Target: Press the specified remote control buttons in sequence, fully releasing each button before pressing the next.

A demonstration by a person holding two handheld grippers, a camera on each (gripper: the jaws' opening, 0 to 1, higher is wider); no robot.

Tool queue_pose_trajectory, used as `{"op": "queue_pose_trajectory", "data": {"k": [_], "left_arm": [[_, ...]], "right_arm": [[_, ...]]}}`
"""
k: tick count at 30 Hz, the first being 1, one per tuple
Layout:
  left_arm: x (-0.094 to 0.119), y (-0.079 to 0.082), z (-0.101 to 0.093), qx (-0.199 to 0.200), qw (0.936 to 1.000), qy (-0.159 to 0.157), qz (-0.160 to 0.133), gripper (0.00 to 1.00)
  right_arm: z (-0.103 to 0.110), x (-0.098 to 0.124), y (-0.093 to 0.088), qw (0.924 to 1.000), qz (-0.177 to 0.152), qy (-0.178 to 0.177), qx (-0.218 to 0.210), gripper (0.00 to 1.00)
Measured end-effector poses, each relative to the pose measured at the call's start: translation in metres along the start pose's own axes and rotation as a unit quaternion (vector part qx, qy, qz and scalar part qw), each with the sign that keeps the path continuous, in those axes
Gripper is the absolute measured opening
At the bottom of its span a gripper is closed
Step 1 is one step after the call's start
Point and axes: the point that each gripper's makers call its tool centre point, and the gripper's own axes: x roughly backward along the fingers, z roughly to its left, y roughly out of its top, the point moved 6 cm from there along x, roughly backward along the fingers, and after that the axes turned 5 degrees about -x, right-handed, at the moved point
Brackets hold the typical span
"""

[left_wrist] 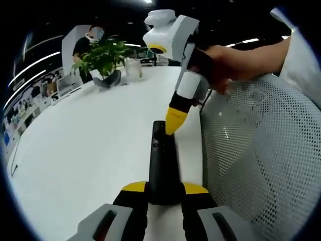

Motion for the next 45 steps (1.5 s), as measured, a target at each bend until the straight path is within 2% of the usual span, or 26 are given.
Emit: {"op": "queue_pose_trajectory", "data": {"k": [4,8,10,15,18,34,45], "left_arm": [[0.003,0.000,-0.003,0.001,0.9999,-0.009,0.005,0.24],[0.004,0.000,-0.004,-0.005,0.9999,-0.013,0.007,0.24],[0.005,0.000,-0.006,0.006,0.9996,-0.026,0.004,0.24],[0.004,0.000,-0.007,-0.005,0.9995,-0.030,0.005,0.24],[0.003,0.000,-0.007,-0.020,0.9995,-0.026,0.002,0.24],[0.001,0.000,-0.003,-0.018,0.9995,-0.024,0.000,0.25],[0.001,0.000,-0.001,-0.019,0.9995,-0.025,-0.002,0.25]], "right_arm": [[0.004,0.001,0.000,1.0000,-0.002,0.008,0.001,0.00],[0.005,-0.001,-0.004,0.9999,0.013,0.002,0.008,0.00],[0.005,-0.002,-0.005,0.9998,0.017,0.002,0.010,0.00],[0.004,-0.007,-0.008,0.9993,0.034,0.001,0.014,0.00],[0.004,-0.005,-0.007,0.9995,0.029,-0.001,0.015,0.00],[0.003,-0.007,-0.004,0.9997,0.021,0.008,0.002,0.00],[0.003,-0.009,-0.003,0.9997,0.015,0.002,0.016,0.00]]}}
